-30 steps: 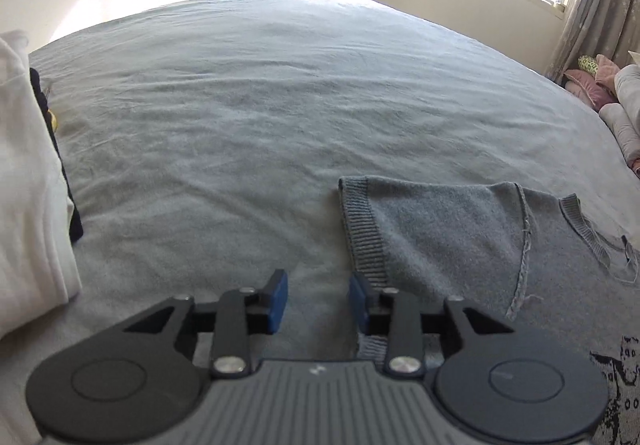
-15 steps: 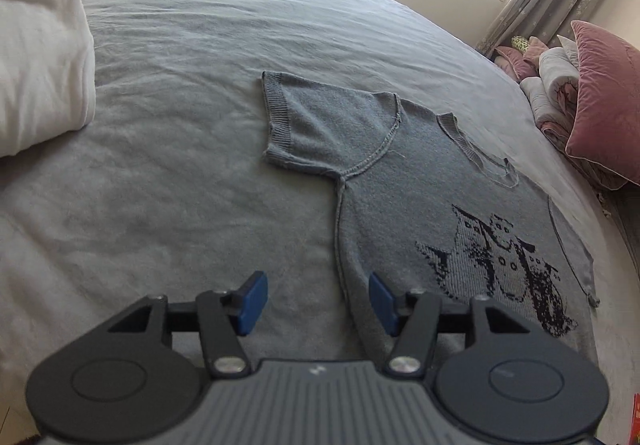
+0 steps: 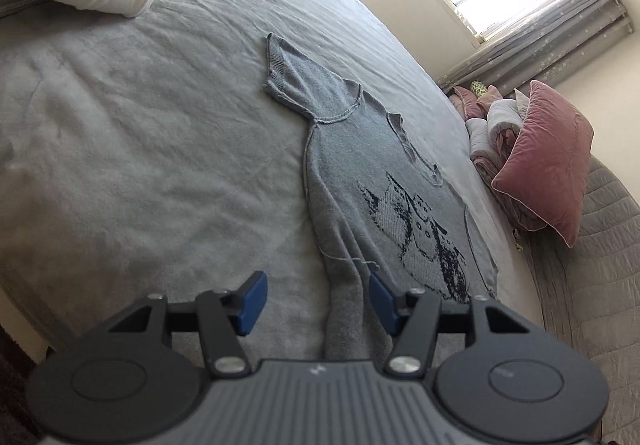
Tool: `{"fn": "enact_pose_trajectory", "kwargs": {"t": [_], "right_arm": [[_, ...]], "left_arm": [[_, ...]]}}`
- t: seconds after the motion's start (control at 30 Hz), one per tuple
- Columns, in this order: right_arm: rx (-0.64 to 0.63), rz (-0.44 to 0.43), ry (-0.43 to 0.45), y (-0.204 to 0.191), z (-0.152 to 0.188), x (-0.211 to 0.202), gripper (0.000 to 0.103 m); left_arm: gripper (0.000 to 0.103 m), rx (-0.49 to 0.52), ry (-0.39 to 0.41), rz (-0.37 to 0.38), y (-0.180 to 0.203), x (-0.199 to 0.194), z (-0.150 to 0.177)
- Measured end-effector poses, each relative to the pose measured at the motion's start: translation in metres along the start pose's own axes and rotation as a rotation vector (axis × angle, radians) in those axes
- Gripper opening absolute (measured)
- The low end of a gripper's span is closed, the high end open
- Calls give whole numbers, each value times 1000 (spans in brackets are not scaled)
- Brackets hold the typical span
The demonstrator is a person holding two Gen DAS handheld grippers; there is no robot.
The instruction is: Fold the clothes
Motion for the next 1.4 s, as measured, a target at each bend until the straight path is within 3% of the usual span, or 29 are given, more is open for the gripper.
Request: {"fn": "enact_pose_trajectory", "kwargs": {"t": [0.17, 0.23, 0.33, 0.5, 0.63, 0.9, 1.0, 1.03, 1.07, 1.13, 1.23, 1.27, 1.3, 1.33, 1.37, 1.4], "right_arm": [[-25, 86, -18, 5, 7, 18, 7], [22, 65, 0, 15, 8, 14, 7], [231, -42, 58, 54, 6, -6, 7], [457, -130, 122, 112, 13, -20, 7], [505, -180, 137, 126, 25, -17, 14], [363, -161, 215, 121, 27, -39, 18], [271, -150, 246, 109, 27, -48, 26], [245, -156, 247, 106, 27, -48, 38], [220, -163, 248, 102, 27, -48, 41], [175, -171, 233, 94, 28, -44, 41], [96, -103, 190, 85, 30, -30, 41], [75, -62, 172, 83, 31, -25, 39], [56, -19, 159, 83, 32, -20, 33], [60, -10, 156, 85, 33, -19, 14], [67, -8, 156, 88, 34, -19, 11], [75, -5, 155, 90, 34, -19, 11]], "left_arm": [[58, -28, 9, 38, -7, -9, 6], [58, -44, 11, 58, -9, -9, 6], [58, -64, 10, 78, -9, -3, 7], [56, -69, -18, 93, -2, 23, 11], [51, -63, -63, 94, 12, 56, 11], [22, -22, -50, 115, 42, 84, 12], [22, -1, -39, 122, 49, 86, 15], [22, 6, -38, 120, 50, 86, 16], [22, 12, -37, 118, 52, 87, 17], [22, 20, -36, 116, 53, 87, 17], [22, 20, -36, 118, 51, 84, 17], [24, 19, -39, 122, 51, 83, 17], [34, 20, -46, 126, 50, 82, 18], [40, 20, -53, 131, 50, 82, 18], [48, 21, -61, 138, 49, 81, 18], [49, 22, -67, 146, 49, 81, 19]]}}
Point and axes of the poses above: each gripper's, at about its wrist camera, not at the fingertips, and x roughly the way its jaws point, y to its right, z to its underside, the point moved 6 cm from there along x, roughly the way its jaws point, and after that the axes turned 11 degrees about -y, right-handed, at the moved point
